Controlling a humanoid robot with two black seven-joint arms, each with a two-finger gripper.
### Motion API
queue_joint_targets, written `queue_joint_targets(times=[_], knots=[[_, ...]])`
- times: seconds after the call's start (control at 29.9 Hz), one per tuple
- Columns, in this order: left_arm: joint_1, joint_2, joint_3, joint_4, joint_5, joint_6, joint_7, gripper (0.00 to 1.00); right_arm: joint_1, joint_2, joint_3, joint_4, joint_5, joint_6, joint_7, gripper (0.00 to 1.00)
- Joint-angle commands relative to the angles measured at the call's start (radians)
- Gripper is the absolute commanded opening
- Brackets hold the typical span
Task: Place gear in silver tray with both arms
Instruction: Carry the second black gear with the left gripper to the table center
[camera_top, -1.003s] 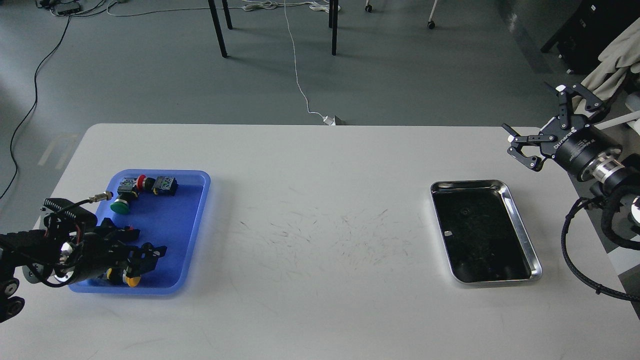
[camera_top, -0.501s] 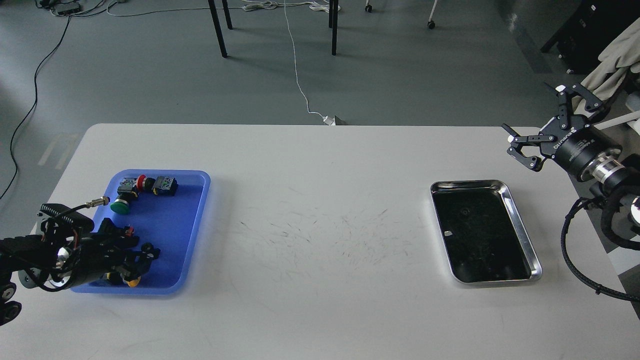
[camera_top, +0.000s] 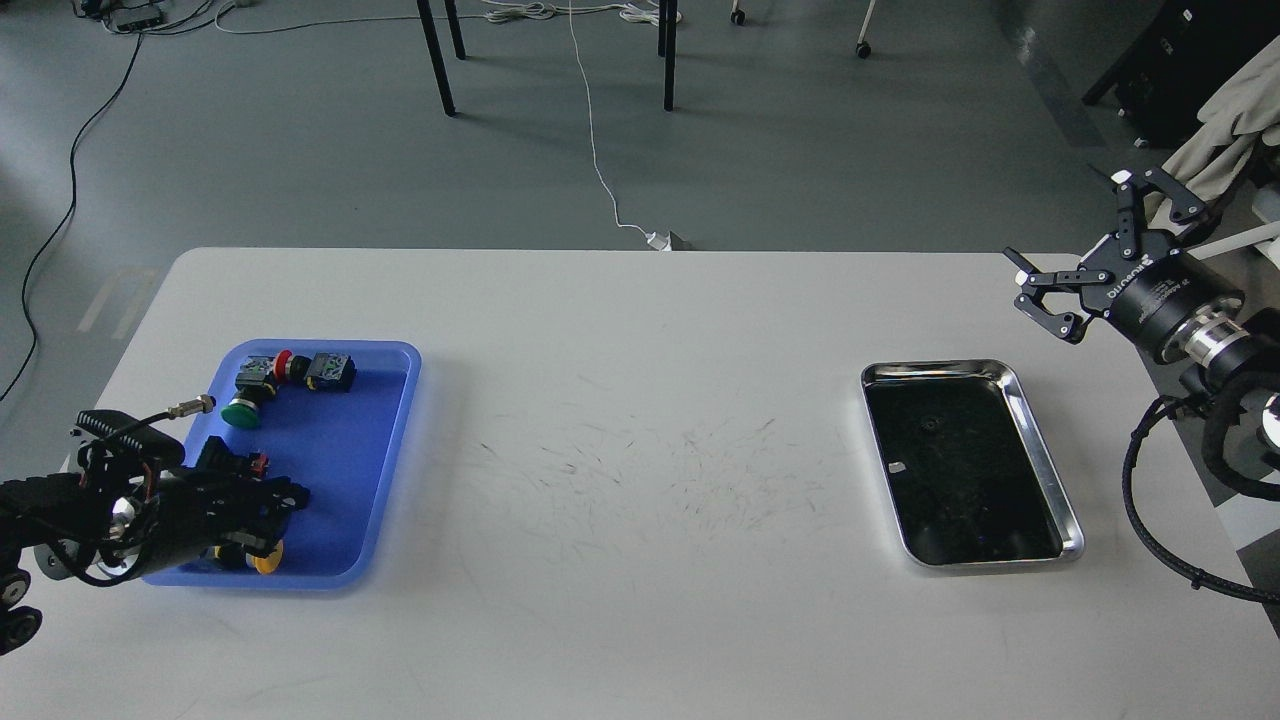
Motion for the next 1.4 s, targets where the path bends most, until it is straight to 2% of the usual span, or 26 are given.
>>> queue_joint_targets(times=[0.0,0.1,0.27,0.43,0.53,0.74,0.87,0.94,1.37], knots=[[-0.014,0.013,-0.013,-0.018,-0.006,0.000,-0.006,0.13,0.002,0.000,0.002,0.000,0.000,0.000,0.000,0.96],[-0.037,0.040,-0.033,-0.058,-0.012,-0.002,-0.014,0.13,0.002,0.000,0.005,0.003,0.000,0.000,0.000,0.96],[-0.135,0.134,-0.039,-0.216,-0.013,-0.016,-0.011,0.13,0.002,-0.002,0.008,0.003,0.000,0.000,0.000,0.96],[-0.231,0.162,-0.041,-0.363,-0.013,-0.051,0.009,0.13,0.003,-0.006,0.009,0.002,0.000,0.000,0.000,0.96],[-0.288,0.133,-0.043,-0.419,-0.013,-0.086,0.038,0.13,0.003,-0.015,0.009,0.000,-0.001,0.000,0.000,0.96],[-0.322,-0.082,-0.046,-0.419,-0.007,-0.126,0.107,0.13,0.005,-0.023,0.012,-0.023,-0.052,0.000,-0.002,0.96],[-0.324,-0.269,-0.044,-0.407,0.002,-0.152,0.179,0.13,0.000,-0.032,0.018,-0.028,-0.052,0.000,0.000,0.96],[-0.324,-0.344,-0.043,-0.378,0.013,-0.158,0.195,0.13,-0.009,-0.034,0.020,-0.032,-0.051,0.000,0.003,0.96],[-0.302,-0.731,-0.026,-0.154,0.162,-0.195,0.199,0.13,-0.063,-0.029,0.020,-0.051,-0.044,0.000,0.005,0.96]])
